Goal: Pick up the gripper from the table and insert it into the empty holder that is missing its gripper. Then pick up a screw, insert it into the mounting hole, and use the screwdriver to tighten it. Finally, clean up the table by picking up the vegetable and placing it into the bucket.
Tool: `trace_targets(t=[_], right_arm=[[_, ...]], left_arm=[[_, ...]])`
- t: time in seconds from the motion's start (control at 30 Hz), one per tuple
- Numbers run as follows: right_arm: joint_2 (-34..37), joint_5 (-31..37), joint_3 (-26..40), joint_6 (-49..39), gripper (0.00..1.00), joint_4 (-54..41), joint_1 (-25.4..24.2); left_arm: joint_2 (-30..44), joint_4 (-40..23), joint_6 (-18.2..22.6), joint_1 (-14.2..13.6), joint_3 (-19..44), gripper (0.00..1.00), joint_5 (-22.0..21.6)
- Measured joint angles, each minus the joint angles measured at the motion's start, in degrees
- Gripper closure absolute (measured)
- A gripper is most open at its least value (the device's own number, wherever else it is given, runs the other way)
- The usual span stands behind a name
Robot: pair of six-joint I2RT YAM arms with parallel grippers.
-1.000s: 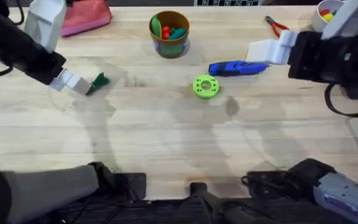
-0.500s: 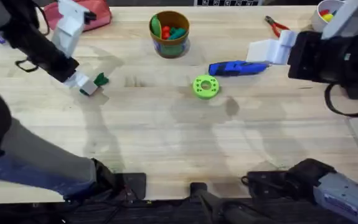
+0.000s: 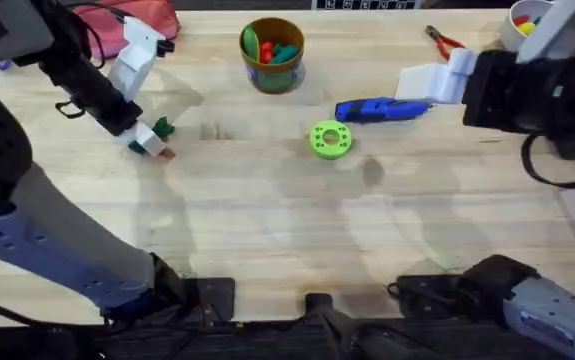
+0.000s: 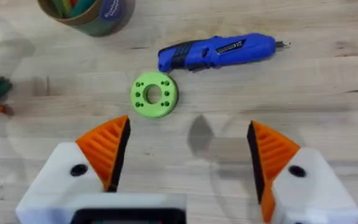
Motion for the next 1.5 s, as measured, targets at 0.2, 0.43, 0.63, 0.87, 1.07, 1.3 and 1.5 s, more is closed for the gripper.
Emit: trace_targets(t=[0.2, 0.43, 0.63, 0.87, 1.07, 1.3, 1.5], right_arm=[[0.0, 0.0, 0.0, 0.0, 0.01, 0.0, 0.0], [0.0, 0.0, 0.0, 0.0, 0.01, 0.0, 0.0], [0.0, 0.0, 0.0, 0.0, 0.011, 0.0, 0.0], [0.0, 0.0, 0.0, 0.0, 0.01, 0.0, 0.0], [0.0, 0.0, 0.0, 0.0, 0.01, 0.0, 0.0], [0.0, 0.0, 0.0, 0.0, 0.01, 0.0, 0.0], [0.0, 0.0, 0.0, 0.0, 0.012, 0.0, 0.0]], left_arm=[[0.0, 0.6, 0.3, 0.0, 0.0, 0.016, 1.1], [0.0, 0.7, 0.3, 0.0, 0.0, 0.015, 1.7], [0.0, 0.7, 0.3, 0.0, 0.0, 0.015, 1.7], [0.0, 0.7, 0.3, 0.0, 0.0, 0.014, 1.7], [0.0, 0.7, 0.3, 0.0, 0.0, 0.015, 1.7], [0.0, 0.7, 0.3, 0.0, 0.0, 0.015, 1.7], [0.0, 0.7, 0.3, 0.0, 0.0, 0.052, 1.7]])
